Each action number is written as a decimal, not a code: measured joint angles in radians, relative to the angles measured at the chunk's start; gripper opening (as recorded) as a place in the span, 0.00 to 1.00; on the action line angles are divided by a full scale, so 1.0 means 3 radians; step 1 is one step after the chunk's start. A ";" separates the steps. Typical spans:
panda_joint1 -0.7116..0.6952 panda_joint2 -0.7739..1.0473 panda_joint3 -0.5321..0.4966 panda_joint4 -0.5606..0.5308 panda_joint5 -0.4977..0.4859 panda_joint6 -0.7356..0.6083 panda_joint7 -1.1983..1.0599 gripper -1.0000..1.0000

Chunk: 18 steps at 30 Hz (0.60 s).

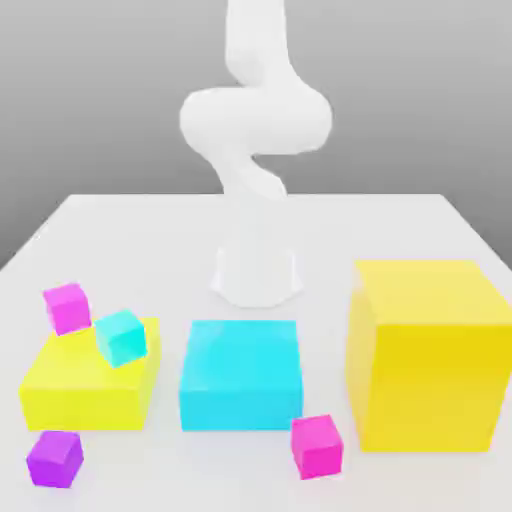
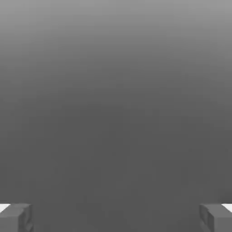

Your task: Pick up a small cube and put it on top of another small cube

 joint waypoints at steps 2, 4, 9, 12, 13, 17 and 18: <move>-0.0038 0.0256 -0.0069 -0.0021 -0.0042 0.0092 -0.0064 0.50; -0.0073 0.0500 -0.0142 -0.0041 -0.0074 0.0180 -0.0132 0.50; -0.0157 0.1099 -0.0344 -0.0091 -0.0106 0.0397 -0.0333 0.50; -0.0207 0.1460 -0.0472 -0.0122 -0.0082 0.0528 -0.0483 0.50; -0.0224 0.1581 -0.0515 -0.0132 -0.0066 0.0572 -0.0539 0.50; -0.0320 0.2070 -0.0669 -0.0173 0.0050 0.0747 -0.0799 0.50; -0.0363 0.2193 -0.0695 -0.0183 0.0091 0.0791 -0.0873 0.50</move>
